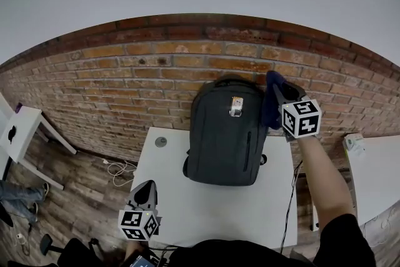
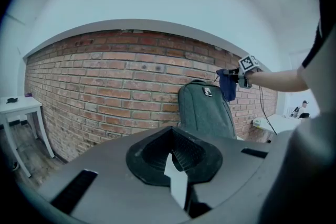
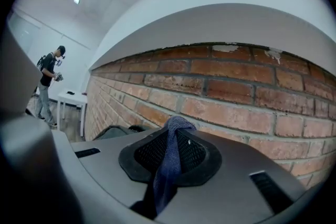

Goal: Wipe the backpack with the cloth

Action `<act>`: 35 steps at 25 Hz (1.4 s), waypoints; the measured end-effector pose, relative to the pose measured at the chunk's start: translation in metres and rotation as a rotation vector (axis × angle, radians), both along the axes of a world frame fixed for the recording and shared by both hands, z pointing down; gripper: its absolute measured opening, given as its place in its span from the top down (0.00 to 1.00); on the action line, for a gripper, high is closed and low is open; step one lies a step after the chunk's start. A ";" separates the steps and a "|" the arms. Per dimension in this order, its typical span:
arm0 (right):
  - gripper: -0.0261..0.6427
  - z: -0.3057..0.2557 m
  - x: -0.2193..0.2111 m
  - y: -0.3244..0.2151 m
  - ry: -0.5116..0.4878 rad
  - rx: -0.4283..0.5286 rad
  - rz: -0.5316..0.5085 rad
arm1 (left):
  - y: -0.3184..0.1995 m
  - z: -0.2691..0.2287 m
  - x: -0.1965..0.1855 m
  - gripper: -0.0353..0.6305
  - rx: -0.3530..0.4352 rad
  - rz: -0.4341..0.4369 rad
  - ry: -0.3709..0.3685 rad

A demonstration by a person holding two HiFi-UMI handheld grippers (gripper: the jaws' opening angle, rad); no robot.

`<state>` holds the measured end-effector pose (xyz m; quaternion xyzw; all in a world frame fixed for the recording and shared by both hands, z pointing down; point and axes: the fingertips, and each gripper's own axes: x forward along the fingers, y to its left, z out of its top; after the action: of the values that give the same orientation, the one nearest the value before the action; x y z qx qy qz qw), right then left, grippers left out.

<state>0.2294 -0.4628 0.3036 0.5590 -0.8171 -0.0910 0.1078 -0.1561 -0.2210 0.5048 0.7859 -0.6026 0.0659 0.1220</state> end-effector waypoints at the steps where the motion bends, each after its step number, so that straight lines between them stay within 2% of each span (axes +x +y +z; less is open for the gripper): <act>1: 0.91 -0.003 -0.004 -0.008 0.002 -0.004 -0.006 | -0.001 -0.001 0.000 0.95 0.006 0.000 -0.004; 5: 0.91 -0.004 -0.015 -0.030 -0.004 -0.037 -0.021 | -0.003 -0.002 -0.005 0.95 0.006 -0.011 -0.013; 8: 0.91 0.010 -0.020 -0.036 0.018 -0.068 -0.024 | -0.003 0.002 -0.008 0.95 -0.005 -0.017 0.011; 21: 0.91 0.058 -0.012 -0.048 0.035 -0.172 -0.008 | -0.007 0.005 -0.003 0.95 -0.024 -0.009 0.012; 31: 0.91 0.070 -0.001 -0.046 -0.004 -0.185 0.013 | -0.010 0.009 -0.002 0.95 -0.031 -0.010 0.022; 35: 0.91 0.071 0.004 -0.039 -0.017 -0.151 0.045 | -0.009 0.010 0.001 0.95 -0.035 0.004 0.022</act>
<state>0.2337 -0.5019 0.3745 0.5684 -0.8096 -0.0221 0.1446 -0.1550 -0.2303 0.5147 0.7856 -0.5983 0.0683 0.1423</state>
